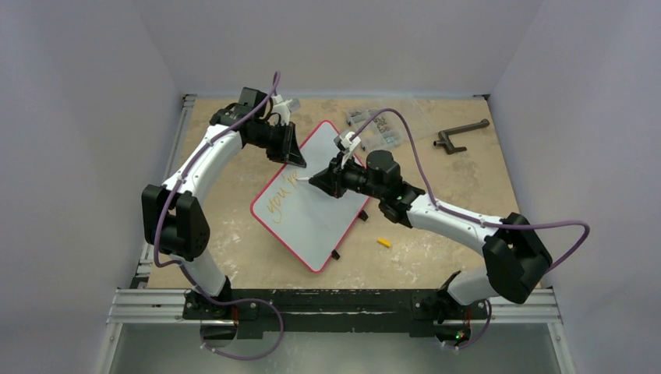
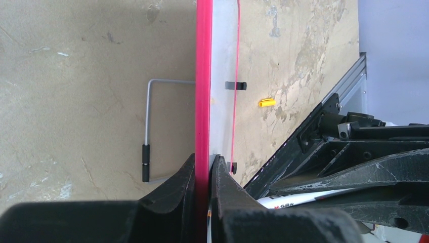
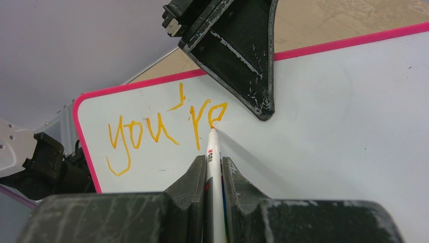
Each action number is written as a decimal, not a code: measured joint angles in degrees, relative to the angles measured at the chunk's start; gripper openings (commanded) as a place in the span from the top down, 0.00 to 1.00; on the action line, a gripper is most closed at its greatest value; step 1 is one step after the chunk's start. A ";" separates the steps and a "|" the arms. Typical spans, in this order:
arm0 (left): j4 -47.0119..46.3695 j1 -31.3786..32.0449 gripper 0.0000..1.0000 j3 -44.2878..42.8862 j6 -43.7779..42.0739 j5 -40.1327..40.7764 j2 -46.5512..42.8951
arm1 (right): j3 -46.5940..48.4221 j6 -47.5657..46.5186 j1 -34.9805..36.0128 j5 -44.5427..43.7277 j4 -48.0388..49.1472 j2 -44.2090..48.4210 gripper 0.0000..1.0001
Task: Write a sentence on the whiteboard
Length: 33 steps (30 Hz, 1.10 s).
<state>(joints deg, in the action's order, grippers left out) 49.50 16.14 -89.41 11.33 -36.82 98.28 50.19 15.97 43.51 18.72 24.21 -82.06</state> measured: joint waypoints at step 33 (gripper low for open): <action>-0.17 -0.02 1.00 0.07 0.07 -0.07 -0.07 | 0.68 -0.79 -0.09 -5.27 -4.85 1.86 1.00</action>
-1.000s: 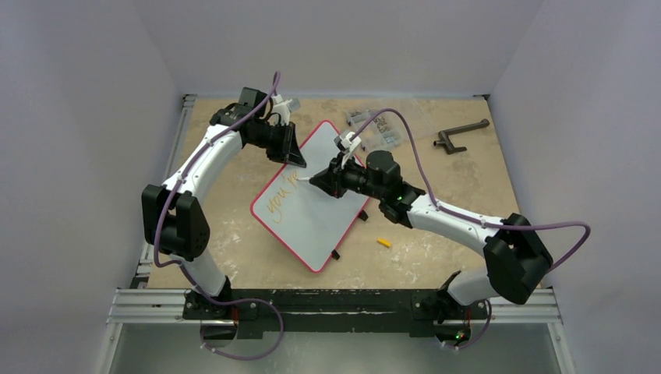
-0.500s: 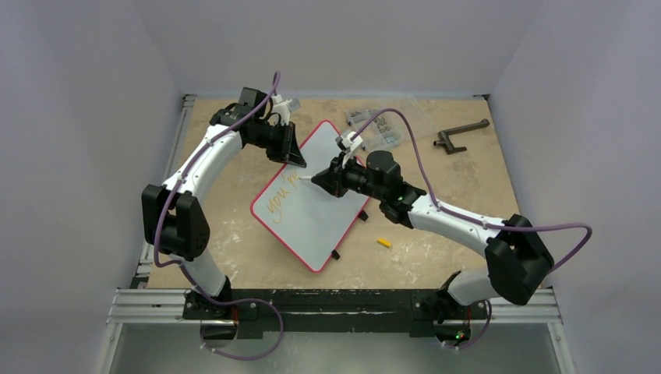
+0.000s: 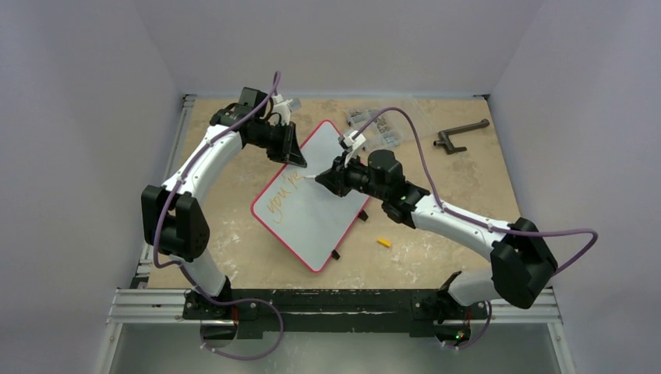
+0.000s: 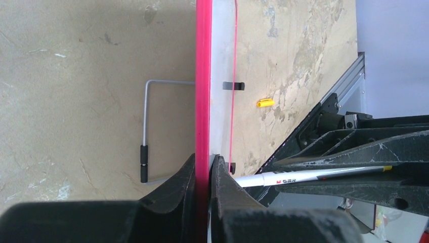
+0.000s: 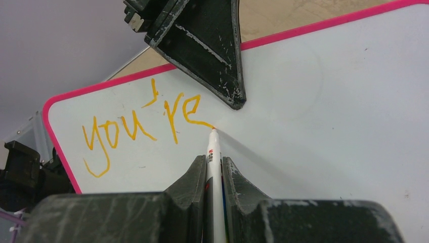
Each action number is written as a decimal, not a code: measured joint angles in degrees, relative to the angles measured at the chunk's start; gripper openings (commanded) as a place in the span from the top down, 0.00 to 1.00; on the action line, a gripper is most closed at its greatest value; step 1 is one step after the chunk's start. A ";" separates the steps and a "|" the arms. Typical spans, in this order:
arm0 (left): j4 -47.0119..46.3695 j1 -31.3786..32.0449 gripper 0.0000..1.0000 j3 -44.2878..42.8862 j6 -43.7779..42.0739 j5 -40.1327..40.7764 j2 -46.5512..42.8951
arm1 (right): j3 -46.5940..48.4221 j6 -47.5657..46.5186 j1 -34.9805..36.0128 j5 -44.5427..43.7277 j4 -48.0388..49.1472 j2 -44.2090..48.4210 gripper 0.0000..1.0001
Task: Write a sentence on the whiteboard
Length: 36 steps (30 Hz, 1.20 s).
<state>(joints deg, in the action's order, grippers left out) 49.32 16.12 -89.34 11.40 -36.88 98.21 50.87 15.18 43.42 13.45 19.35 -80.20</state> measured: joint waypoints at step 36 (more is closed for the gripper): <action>0.02 0.46 1.00 0.00 0.04 0.04 -0.52 | -9.16 -2.51 -2.32 4.17 -5.11 12.79 1.00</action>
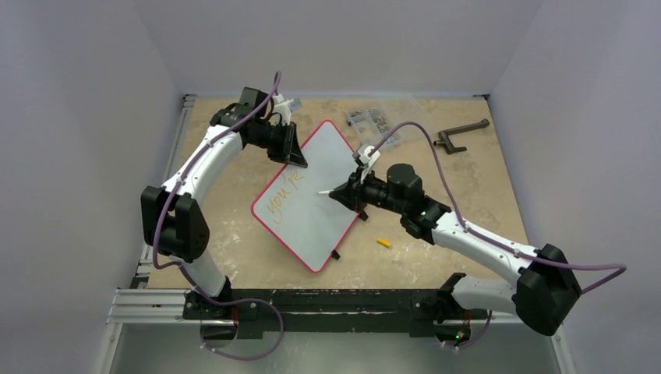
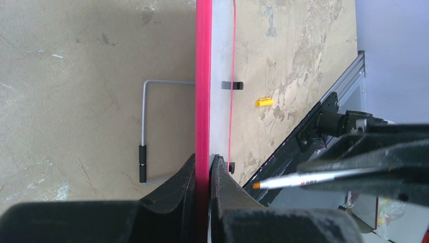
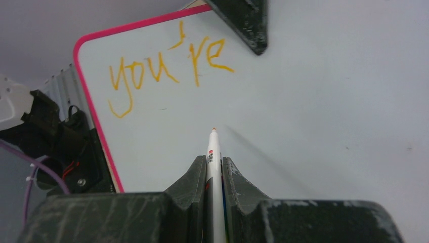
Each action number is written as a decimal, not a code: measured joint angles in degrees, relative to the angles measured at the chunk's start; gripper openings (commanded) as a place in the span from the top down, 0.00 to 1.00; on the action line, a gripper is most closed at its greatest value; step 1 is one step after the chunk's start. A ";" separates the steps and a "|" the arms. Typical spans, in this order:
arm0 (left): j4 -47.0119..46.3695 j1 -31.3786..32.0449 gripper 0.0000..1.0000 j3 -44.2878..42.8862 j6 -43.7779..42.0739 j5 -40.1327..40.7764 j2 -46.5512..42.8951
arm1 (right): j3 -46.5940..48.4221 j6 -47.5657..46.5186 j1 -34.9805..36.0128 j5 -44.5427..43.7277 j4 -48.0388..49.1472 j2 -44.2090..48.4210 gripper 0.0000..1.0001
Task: Write a sentence on the whiteboard
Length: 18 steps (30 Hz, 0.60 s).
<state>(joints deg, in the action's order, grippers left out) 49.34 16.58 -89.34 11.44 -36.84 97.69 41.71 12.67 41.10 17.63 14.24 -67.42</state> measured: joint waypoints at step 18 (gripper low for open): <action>-0.02 0.00 1.00 0.00 0.00 0.07 0.00 | 2.12 -1.25 11.34 3.32 3.54 -6.99 1.00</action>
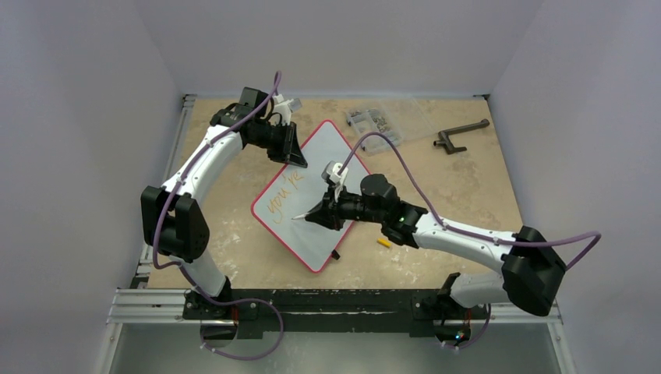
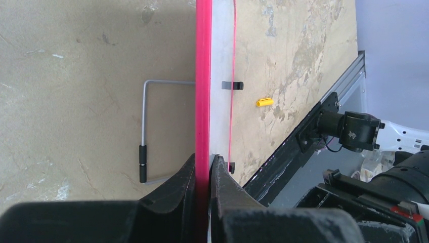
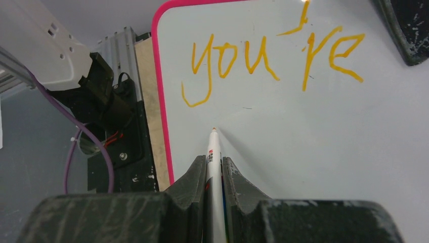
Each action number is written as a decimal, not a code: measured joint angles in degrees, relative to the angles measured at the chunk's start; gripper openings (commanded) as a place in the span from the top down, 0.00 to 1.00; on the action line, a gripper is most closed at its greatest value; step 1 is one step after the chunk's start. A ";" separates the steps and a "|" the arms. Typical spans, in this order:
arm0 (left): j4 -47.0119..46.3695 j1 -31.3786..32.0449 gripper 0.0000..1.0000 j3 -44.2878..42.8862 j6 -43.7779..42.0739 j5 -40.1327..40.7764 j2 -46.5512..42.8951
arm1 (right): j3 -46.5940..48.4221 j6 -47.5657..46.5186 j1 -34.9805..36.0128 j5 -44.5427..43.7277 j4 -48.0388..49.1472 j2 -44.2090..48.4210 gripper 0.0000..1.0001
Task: Write a sentence on the whiteboard
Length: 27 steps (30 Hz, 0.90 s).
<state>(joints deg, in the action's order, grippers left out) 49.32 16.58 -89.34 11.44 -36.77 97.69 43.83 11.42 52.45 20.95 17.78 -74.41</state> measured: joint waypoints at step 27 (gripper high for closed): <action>-0.31 0.00 1.00 0.00 -1.25 -0.04 0.00 | 2.34 0.57 2.67 -3.17 2.36 -4.70 1.00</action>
<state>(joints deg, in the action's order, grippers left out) 49.01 16.58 -89.34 10.20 -36.82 97.69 46.17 11.99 55.11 17.78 20.14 -79.11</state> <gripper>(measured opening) 0.076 0.090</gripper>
